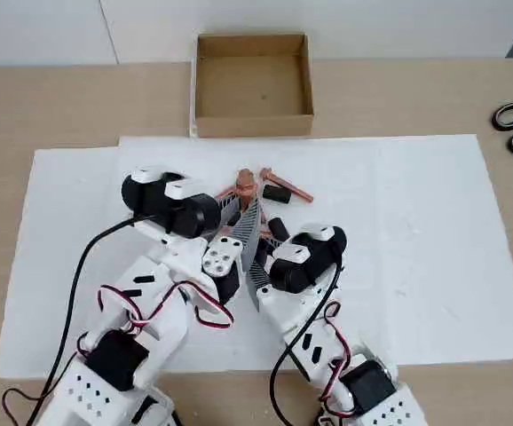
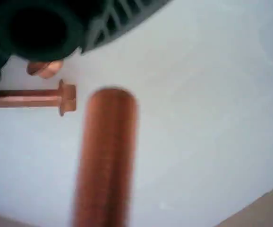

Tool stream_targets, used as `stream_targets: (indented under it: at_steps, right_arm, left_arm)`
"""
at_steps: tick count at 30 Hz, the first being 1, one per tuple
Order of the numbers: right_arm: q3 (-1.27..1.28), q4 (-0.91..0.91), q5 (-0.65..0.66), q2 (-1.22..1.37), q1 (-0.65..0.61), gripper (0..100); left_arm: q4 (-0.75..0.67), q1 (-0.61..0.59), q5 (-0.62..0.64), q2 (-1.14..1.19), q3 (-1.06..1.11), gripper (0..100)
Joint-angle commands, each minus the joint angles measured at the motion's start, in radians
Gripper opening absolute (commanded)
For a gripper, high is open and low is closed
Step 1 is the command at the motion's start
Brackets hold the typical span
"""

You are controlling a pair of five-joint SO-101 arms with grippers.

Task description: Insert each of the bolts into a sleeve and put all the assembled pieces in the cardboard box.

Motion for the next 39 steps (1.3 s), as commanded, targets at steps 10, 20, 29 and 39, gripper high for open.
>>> stream_targets:
  at_steps: [10,20,29,39]
  right_arm:
    - [0.008,-0.039,-0.009,-0.018,-0.042,0.4]
    - [0.008,-0.051,-0.009,-0.018,-0.050,0.4]
    - [0.008,-0.050,-0.009,-0.018,-0.074,0.4]
    - [0.008,-0.051,-0.008,-0.018,-0.070,0.4]
  left_arm:
    - [-0.129,0.006,-0.038,-0.107,0.119,1]
    - [-0.130,0.015,-0.040,-0.114,0.147,1]
    - [-0.130,0.015,-0.040,-0.114,0.147,1]
    - [-0.103,0.012,-0.040,-0.114,0.147,1]
